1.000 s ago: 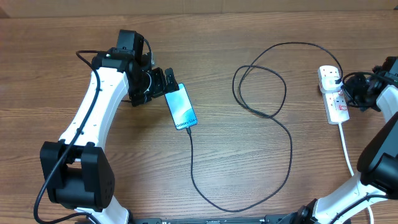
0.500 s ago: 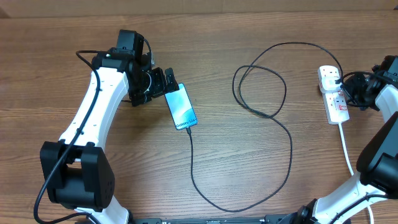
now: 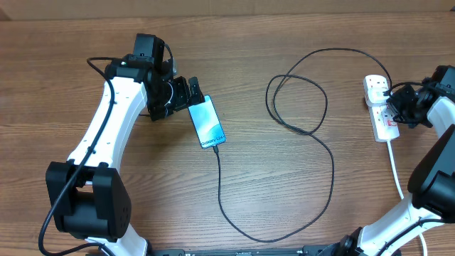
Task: Plug charger to phone and switch on socket
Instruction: 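Press down the power strip's orange switch with the right gripper, then lift the right gripper off the switch and release the phone with the left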
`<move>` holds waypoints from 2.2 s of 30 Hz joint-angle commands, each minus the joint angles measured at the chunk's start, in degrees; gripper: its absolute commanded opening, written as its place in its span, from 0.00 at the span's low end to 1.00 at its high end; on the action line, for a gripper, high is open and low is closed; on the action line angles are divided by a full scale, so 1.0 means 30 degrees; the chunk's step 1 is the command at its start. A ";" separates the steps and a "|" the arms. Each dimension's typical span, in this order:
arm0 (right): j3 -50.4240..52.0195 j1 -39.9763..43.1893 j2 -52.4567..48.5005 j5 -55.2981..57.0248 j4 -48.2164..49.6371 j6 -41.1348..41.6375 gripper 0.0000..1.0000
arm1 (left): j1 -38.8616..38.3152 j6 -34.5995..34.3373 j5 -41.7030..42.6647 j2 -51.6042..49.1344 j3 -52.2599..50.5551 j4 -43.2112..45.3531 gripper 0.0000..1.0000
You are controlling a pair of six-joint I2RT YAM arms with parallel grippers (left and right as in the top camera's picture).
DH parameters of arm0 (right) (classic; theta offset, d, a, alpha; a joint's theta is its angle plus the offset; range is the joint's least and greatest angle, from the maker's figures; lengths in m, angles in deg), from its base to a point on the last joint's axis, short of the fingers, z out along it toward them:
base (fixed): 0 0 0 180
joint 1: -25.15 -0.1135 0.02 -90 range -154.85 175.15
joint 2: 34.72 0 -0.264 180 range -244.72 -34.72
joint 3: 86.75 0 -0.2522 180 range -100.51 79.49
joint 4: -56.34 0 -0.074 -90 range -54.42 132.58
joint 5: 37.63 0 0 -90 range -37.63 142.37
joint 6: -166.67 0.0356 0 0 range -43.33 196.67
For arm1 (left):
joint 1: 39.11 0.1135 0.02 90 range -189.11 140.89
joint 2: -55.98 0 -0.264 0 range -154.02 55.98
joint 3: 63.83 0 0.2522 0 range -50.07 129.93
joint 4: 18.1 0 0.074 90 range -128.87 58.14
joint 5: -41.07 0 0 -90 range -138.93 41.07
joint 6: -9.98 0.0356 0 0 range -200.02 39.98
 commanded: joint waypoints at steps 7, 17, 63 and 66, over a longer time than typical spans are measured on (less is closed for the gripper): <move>0.0328 -0.0226 -0.0248 -0.0437 0.0168 0.0066 0.04 | 0.0000 0.0058 -0.0117 0.0240 0.0291 0.0204 1.00; 0.1049 -0.0226 -0.0248 -0.1370 0.0364 0.0058 0.04 | 0.0000 0.0058 -0.0117 0.0240 0.0291 0.0233 1.00; 0.0918 -0.9755 1.5497 -0.2375 -0.7395 -0.0452 0.04 | 0.0000 0.2681 -0.0102 0.0240 0.0299 -0.3606 1.00; 0.1362 -1.2910 1.5584 -0.1617 -0.7461 -0.0430 0.04 | 0.0000 0.3031 -0.0102 0.0240 0.0299 -0.4291 0.99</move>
